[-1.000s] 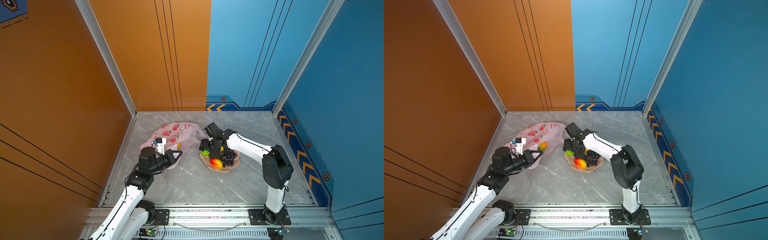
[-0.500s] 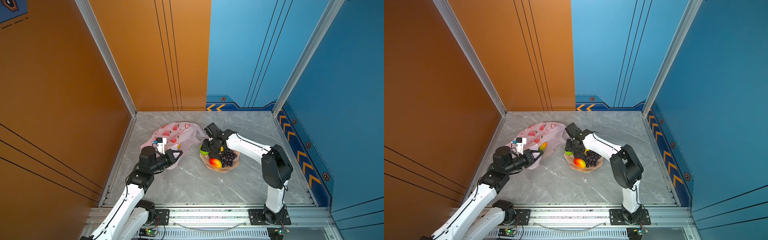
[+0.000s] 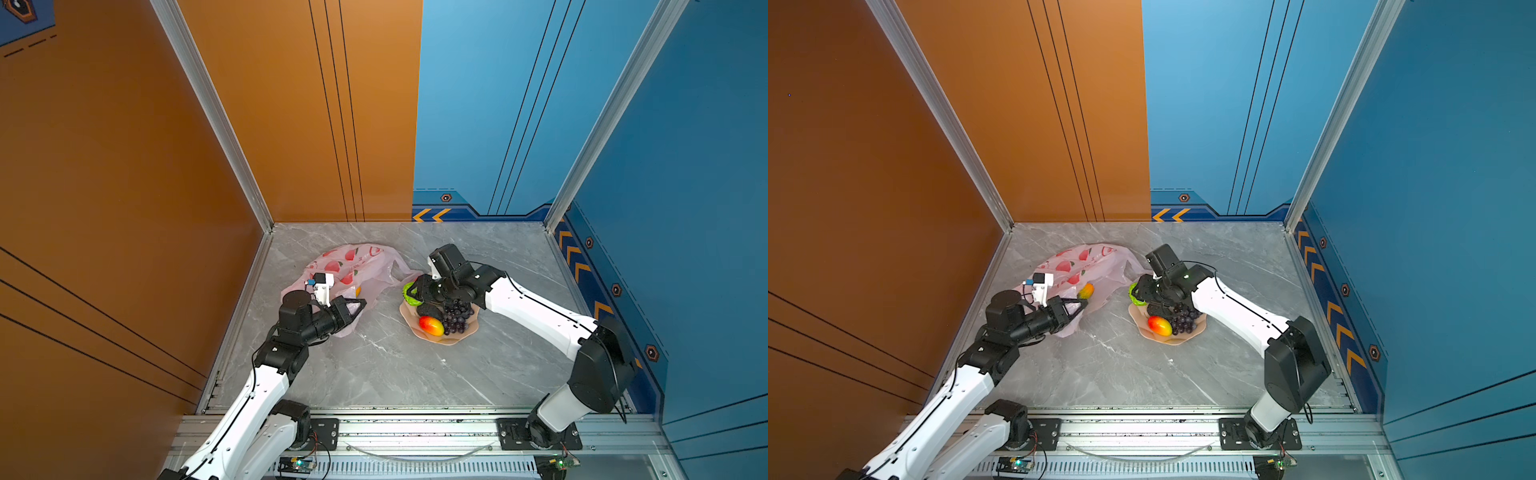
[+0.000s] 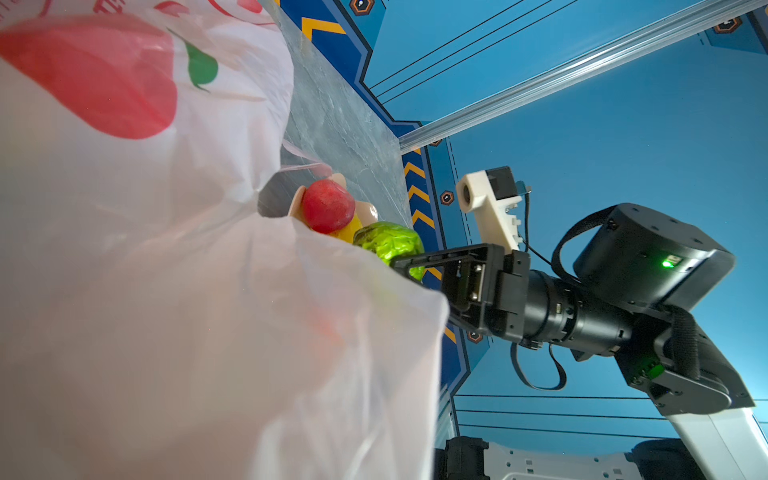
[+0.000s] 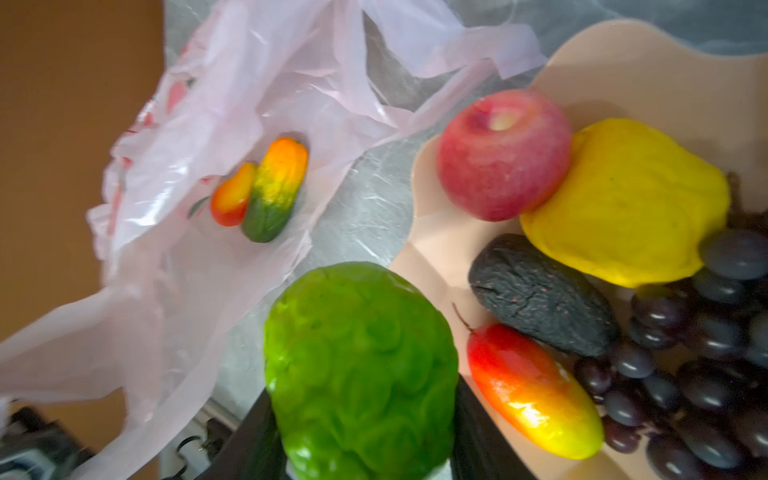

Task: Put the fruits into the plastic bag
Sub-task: 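Lower the right gripper and close it on the green custard apple, then carry the custard apple into the bag mouth held by the left gripper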

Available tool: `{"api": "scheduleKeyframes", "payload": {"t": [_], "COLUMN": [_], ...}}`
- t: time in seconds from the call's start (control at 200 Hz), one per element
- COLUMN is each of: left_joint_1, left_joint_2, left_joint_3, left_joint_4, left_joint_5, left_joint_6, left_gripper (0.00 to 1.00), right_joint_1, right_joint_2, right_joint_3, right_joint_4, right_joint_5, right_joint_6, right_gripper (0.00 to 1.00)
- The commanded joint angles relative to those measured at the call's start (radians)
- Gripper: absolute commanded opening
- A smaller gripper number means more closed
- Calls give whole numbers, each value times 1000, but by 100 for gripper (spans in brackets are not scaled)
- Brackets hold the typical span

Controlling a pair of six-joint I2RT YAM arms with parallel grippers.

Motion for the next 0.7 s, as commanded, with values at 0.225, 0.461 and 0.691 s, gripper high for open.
{"api": "scheduleKeyframes", "payload": {"t": [0.225,0.461,0.691], "left_joint_1": [8,5,0], "left_joint_2": [-10,3,24], "left_joint_3": [43,41,18], "left_joint_4": [37,47,86], "left_joint_5": [19,21,19], "left_joint_6": [-12,-11,-19], "left_gripper": [0,0,0], "right_joint_1": [10,42,71], "right_joint_2": [178,366,512], "right_joint_3": [114,249,349], "right_joint_4": [218,304,387], "right_joint_5": [-250,-319,-365], "right_joint_6": [124,197,260], "right_gripper": [45,44,43]}}
